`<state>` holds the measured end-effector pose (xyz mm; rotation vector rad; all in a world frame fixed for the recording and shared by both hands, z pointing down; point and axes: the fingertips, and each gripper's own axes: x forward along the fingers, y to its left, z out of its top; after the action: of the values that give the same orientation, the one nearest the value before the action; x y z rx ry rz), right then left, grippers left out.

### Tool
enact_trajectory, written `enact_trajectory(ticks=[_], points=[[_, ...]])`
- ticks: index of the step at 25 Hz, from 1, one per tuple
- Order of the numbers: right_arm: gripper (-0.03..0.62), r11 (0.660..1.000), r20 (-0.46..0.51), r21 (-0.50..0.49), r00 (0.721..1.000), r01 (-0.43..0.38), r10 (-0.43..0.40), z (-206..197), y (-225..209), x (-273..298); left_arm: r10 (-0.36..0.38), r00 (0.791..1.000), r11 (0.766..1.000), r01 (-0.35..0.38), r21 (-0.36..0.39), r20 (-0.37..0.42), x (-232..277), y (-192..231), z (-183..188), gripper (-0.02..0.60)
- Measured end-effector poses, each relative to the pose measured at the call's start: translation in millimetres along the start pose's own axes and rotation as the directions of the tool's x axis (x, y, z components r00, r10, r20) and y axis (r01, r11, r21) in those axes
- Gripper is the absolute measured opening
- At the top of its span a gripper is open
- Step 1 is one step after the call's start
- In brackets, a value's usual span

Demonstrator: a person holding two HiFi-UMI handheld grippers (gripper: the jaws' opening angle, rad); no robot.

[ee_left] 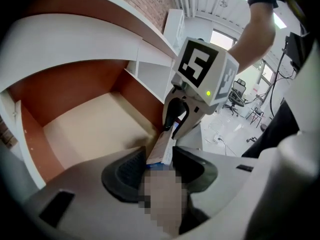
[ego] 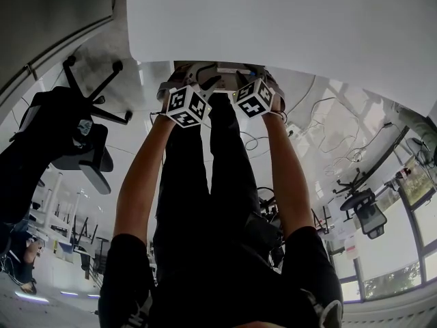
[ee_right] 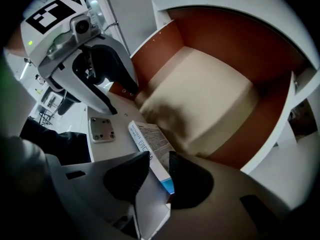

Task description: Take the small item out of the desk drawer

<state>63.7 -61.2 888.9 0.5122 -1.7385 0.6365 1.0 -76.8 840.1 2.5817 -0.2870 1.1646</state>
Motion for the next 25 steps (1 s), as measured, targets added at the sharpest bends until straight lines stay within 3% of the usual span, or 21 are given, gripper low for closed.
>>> enact_trajectory(ticks=[6, 13, 25], points=[[0.140, 0.999, 0.019, 0.049, 1.000, -0.012, 0.011, -0.6, -1.9, -0.1, -0.023, 0.998, 0.999, 0.025, 0.029, -0.060, 14.2, -1.2, -5.7, 0.169], [0.140, 0.990, 0.053, 0.138, 0.999, -0.008, 0.001, 0.9, -5.2, -2.4, -0.037, 0.985, 0.986, 0.063, 0.153, -0.170, 27.2, -1.6, -14.2, 0.169], [0.140, 0.979, 0.089, 0.205, 0.996, -0.008, -0.010, 5.7, -13.3, -8.5, -0.086, 0.972, 0.983, 0.118, 0.139, -0.218, 37.5, -5.0, -11.4, 0.169]])
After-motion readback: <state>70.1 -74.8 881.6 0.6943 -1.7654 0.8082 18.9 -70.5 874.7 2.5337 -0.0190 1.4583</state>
